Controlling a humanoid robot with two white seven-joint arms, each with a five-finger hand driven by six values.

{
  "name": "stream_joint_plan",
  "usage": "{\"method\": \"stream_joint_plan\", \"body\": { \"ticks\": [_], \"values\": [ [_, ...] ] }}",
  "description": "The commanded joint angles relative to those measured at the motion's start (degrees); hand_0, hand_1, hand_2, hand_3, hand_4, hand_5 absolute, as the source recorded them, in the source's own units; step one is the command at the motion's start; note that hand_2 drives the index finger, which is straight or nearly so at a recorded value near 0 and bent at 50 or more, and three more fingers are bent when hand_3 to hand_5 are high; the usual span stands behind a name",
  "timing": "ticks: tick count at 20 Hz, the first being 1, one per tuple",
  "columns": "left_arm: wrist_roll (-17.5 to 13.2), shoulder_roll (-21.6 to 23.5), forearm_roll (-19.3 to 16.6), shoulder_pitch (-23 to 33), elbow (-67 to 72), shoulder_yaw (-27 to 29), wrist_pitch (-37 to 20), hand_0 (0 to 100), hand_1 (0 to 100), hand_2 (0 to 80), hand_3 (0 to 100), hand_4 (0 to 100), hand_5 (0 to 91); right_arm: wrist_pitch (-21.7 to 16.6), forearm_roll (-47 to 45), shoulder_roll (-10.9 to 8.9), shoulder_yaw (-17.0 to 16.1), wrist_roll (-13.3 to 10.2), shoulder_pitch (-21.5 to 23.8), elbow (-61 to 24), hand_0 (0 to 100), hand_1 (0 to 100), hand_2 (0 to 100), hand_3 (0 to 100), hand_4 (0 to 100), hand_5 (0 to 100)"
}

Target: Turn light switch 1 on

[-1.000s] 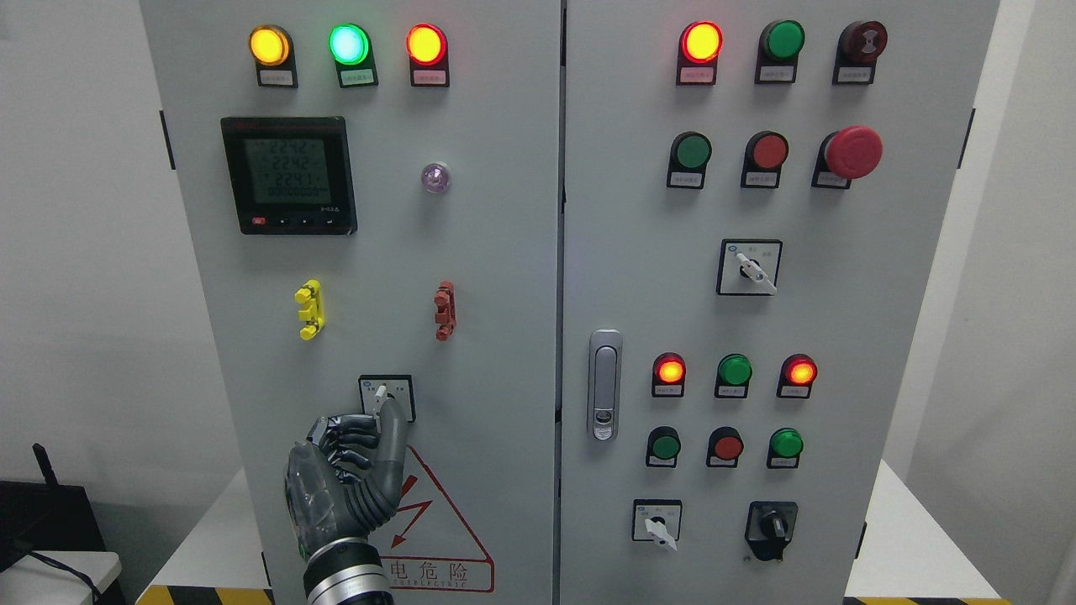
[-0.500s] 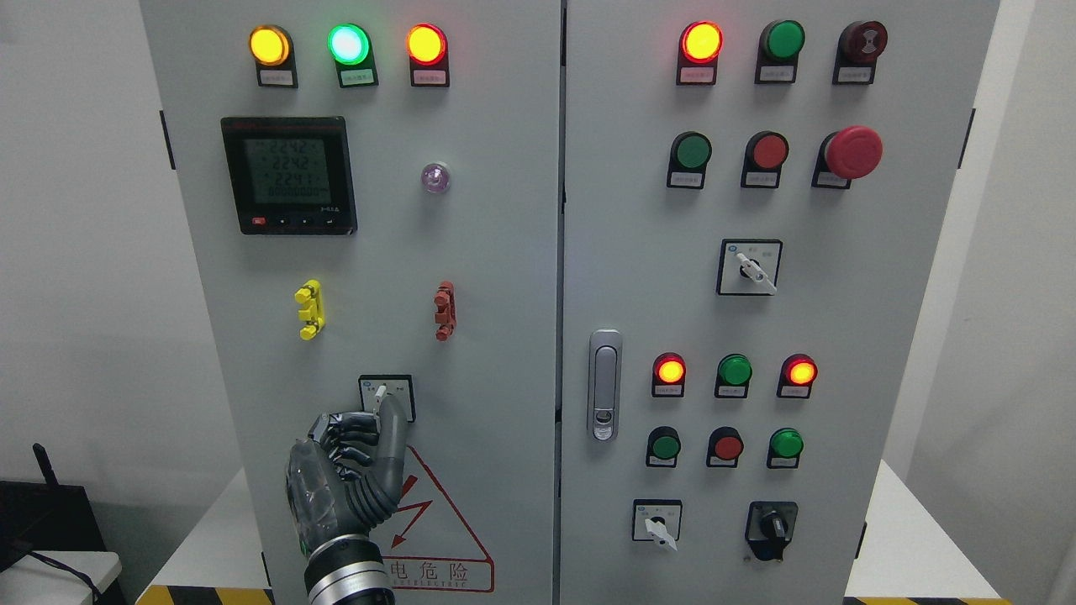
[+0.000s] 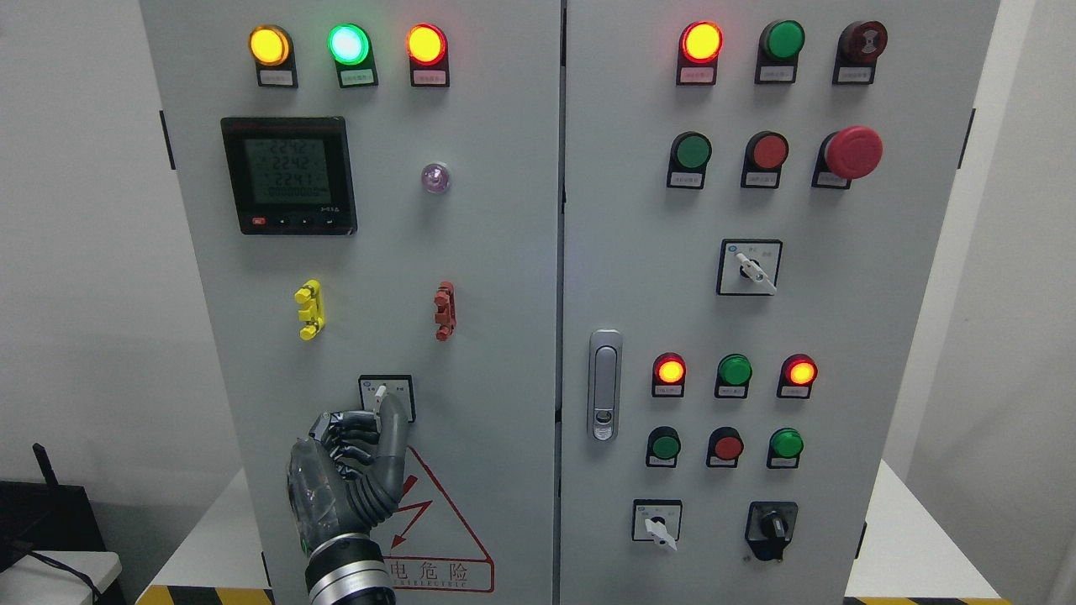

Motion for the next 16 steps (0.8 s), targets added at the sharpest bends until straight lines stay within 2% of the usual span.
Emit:
{"method": "stream_joint_plan", "body": {
  "ticks": [1,16],
  "values": [
    [-0.01,-0.01,-0.07,0.01,0.00,-0.06,0.02,24,42,56.0,74,82,82.9,-0.02,-1.05,-0.09,0.00,-0.04,0.00,-0.05,12,39,0,0,0,0],
    [0.08,-0.01,-0.25,-0.52,-0.09,-0.67,0.81,25,43,57.2,75,83,82.4,-0.02,-1.05,0.00,0.00,-0.04,0.00,0.03,12,39,0,0,0,0]
  ]
}}
